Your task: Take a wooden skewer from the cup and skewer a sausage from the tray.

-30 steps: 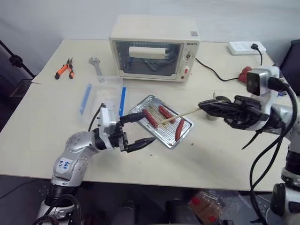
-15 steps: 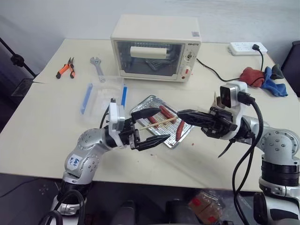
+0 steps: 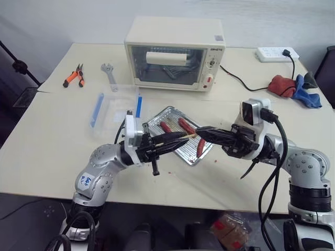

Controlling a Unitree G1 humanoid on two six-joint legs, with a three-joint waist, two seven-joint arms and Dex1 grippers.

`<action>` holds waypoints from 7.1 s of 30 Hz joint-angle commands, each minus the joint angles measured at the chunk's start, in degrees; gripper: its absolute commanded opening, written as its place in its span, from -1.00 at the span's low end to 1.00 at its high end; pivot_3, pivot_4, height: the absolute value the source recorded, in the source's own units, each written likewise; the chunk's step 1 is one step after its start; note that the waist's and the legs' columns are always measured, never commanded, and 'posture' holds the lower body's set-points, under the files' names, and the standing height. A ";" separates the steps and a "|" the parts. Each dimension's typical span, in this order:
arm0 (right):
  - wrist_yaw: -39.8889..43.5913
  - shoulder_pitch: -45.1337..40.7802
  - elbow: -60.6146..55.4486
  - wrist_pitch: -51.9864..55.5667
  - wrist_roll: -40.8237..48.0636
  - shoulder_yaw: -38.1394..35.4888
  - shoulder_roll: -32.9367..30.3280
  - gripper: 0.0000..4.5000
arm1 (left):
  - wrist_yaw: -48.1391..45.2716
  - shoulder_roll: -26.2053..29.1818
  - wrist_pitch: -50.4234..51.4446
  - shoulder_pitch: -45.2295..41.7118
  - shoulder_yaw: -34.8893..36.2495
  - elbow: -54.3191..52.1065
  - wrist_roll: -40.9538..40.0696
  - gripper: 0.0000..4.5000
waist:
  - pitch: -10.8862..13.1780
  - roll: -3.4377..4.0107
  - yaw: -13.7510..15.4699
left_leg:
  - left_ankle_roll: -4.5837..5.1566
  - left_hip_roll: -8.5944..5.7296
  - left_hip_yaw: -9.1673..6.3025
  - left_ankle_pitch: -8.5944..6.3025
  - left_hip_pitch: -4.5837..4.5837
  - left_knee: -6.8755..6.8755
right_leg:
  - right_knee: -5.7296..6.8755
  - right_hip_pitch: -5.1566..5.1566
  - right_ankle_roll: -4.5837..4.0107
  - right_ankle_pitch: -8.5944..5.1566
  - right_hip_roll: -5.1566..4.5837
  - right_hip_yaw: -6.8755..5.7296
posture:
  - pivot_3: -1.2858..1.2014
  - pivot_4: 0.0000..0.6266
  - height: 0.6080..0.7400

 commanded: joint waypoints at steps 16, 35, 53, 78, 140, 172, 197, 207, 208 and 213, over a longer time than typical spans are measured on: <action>3.35 17.21 -4.98 -22.27 -18.63 -2.87 -7.72 0.38 | -0.43 9.35 -0.67 8.62 12.42 -0.58 -1.06 -1.00 | 0.00 0.00 0.06 | 0.00 0.00 0.01 0.00 0.01 -0.28 | -0.10 0.00 0.00 0.00 0.01 0.00 | 0.03 -0.52 1.00; -1.18 31.38 -10.07 -33.76 -27.82 -5.50 -10.55 0.98 | 2.45 10.72 -4.89 30.26 29.48 4.64 -1.36 -1.00 | 0.04 -0.07 -0.09 | 0.07 0.09 -0.03 -0.03 0.60 -0.51 | -0.46 0.57 -0.04 -0.02 -0.03 0.03 | 0.03 -0.52 1.00; -34.57 1.87 -8.70 -2.13 -44.16 18.84 -0.81 0.98 | 5.23 9.11 -5.31 26.18 24.46 2.38 -0.79 -1.00 | -0.04 -0.18 -0.12 | 0.01 -0.06 -0.03 -0.05 0.02 -0.40 | -0.28 -0.06 -0.07 -0.03 -0.16 -0.02 | 0.03 -0.52 1.00; -35.80 -2.08 -5.12 1.29 -47.61 20.78 5.87 -0.04 | 6.28 9.11 -5.68 24.30 22.99 2.44 -0.44 -1.00 | -0.04 -0.18 -1.45 | -0.08 0.00 -0.04 0.05 0.05 -0.48 | -0.17 -0.09 -0.07 -0.03 -0.09 -0.02 | 0.03 -0.52 1.00; -4.62 -11.64 5.37 -29.67 -54.15 23.74 -4.40 -0.87 | 3.02 11.91 -6.77 22.68 18.43 0.37 1.32 -1.00 | -0.01 -0.21 -1.35 | -0.08 -0.02 -0.04 0.05 0.04 -0.50 | -0.21 -0.11 -0.07 -0.03 -0.10 -0.05 | 0.03 -0.52 1.00; 17.89 -5.93 -5.65 -38.96 -46.35 24.77 -11.70 -0.87 | -12.96 20.45 -3.73 11.04 6.79 2.26 2.78 -1.00 | 0.01 -0.24 -1.39 | -0.10 0.04 -0.06 0.06 0.09 -0.46 | -0.25 -0.04 -0.07 -0.03 -0.07 -0.05 | 0.03 -0.52 1.00; 17.89 -4.27 -4.57 -39.52 -45.00 24.10 -10.62 -0.87 | -14.10 20.16 -3.54 10.10 6.03 1.96 2.97 -1.00 | 0.01 -0.24 -1.39 | -0.10 0.04 -0.05 0.06 0.09 -0.45 | -0.23 -0.04 -0.07 -0.03 -0.07 -0.05 | 0.03 -0.52 1.00; 17.73 -1.73 -3.83 -42.73 -44.18 23.46 -8.73 -0.87 | -15.16 20.74 -3.23 9.88 5.92 2.09 3.33 -1.00 | 0.01 -0.24 -1.40 | -0.10 0.04 -0.05 0.06 0.09 -0.43 | -0.21 -0.04 -0.07 -0.03 -0.06 -0.05 | 0.03 -0.52 1.00; 17.79 -1.47 -3.73 -43.01 -44.22 23.40 -8.69 -0.87 | -15.25 20.85 -3.24 9.97 5.97 2.09 3.34 -1.00 | 0.01 -0.24 -1.39 | -0.10 0.04 -0.05 0.06 0.09 -0.43 | -0.21 -0.04 -0.07 -0.03 -0.06 -0.05 | 0.03 -0.52 1.00; 18.15 -0.14 -3.23 -44.17 -44.16 23.04 -8.93 -0.87 | -15.87 21.61 -3.10 10.58 6.58 2.08 3.21 -1.00 | 0.01 -0.24 -1.39 | -0.10 0.03 -0.05 0.06 0.09 -0.42 | -0.20 -0.04 -0.07 -0.03 -0.06 -0.05 | 0.03 -0.52 1.00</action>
